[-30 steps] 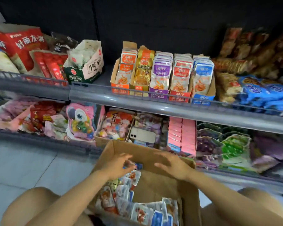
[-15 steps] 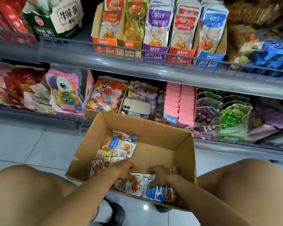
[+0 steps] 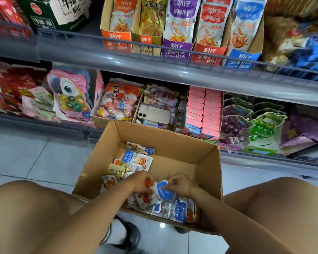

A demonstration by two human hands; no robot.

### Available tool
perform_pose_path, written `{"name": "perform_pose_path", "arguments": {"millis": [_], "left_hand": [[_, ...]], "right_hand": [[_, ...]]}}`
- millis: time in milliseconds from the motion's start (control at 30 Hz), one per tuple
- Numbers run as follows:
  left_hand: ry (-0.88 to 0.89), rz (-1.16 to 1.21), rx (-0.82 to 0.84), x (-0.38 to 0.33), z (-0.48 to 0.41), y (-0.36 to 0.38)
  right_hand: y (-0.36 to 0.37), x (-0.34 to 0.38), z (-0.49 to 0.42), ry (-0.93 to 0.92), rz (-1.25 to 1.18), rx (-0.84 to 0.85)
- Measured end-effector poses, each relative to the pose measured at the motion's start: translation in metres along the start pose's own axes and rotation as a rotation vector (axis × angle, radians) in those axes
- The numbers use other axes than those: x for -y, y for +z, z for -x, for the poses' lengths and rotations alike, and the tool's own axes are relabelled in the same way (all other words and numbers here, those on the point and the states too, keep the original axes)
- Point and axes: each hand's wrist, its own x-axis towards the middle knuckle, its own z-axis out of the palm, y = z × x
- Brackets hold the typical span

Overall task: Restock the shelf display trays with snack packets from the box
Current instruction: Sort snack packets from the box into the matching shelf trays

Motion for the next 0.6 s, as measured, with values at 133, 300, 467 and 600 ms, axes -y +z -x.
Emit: {"name": "perform_pose_path", "arguments": {"millis": [133, 300, 467, 600], "left_hand": [[0.046, 0.2, -0.008, -0.005, 0.015, -0.016], [0.072, 0.503, -0.04, -0.029, 0.043, -0.041], [0.106, 0.774, -0.285, -0.055, 0.068, -0.061], [0.151, 0.895, -0.372, -0.073, 0.089, -0.082]], "right_hand": [[-0.01, 0.026, 0.009, -0.023, -0.321, -0.058], [-0.031, 0.064, 0.028, -0.124, -0.518, -0.158], [-0.053, 0.105, 0.052, -0.284, -0.596, -0.168], [-0.063, 0.131, 0.065, -0.321, -0.624, -0.139]]}}
